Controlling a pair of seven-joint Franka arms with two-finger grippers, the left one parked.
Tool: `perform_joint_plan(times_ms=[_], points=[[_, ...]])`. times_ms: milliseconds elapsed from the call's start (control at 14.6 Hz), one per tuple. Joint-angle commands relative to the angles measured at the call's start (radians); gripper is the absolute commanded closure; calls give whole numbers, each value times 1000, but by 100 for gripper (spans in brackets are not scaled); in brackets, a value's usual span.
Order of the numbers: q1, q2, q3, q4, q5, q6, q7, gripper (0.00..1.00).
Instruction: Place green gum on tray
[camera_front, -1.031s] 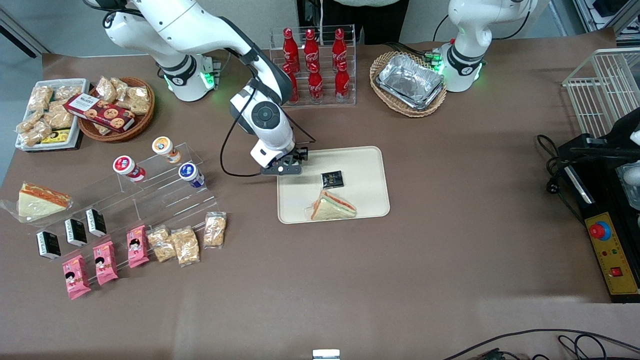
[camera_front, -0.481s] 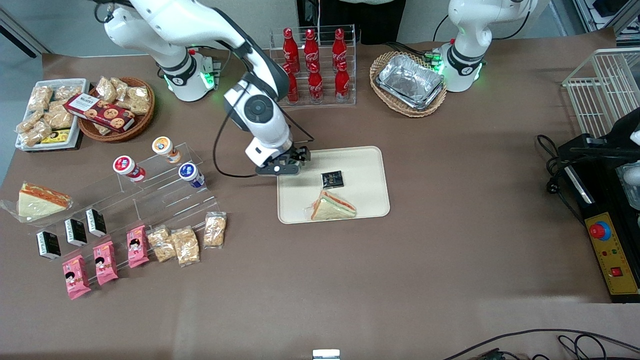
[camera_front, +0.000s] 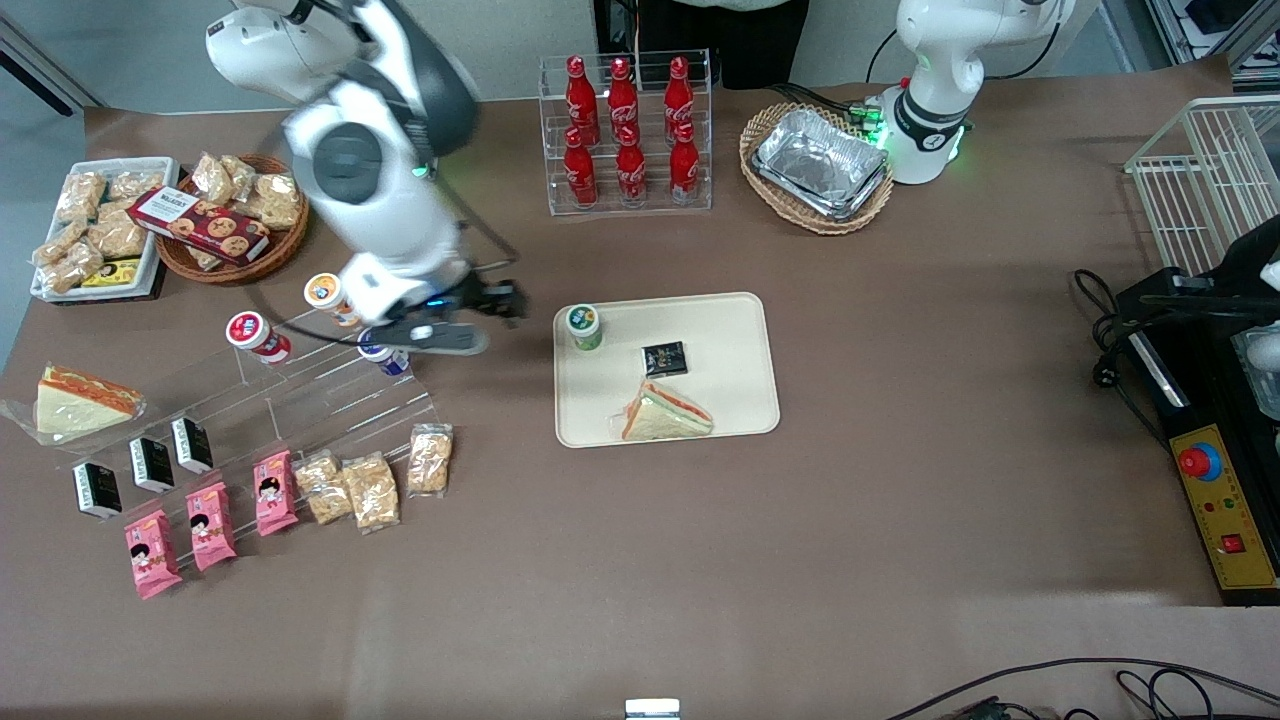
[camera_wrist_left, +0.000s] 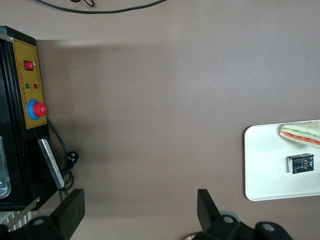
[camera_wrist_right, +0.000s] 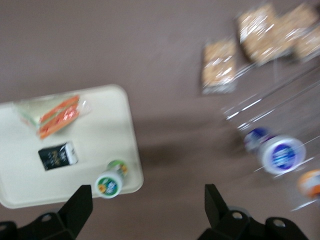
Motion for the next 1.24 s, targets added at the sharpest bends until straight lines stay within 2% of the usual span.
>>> perform_joint_plan(times_ms=[0,137,344,618,824,1031,1168], points=[[-152,-33,6,43,15,-64,-173,0],[-197,-38,-16,44,15,-78,-278,0],[-208,-70,-66,64,18,-134,-295,0],[-266,-67,-122,165,17,-291,-332,0],[-266,-64,-211,173,12,-302,-491,0],[-268,-64,-282,175,4,-306,-578,0],[-268,-67,-291,175,6,-309,-606,0]])
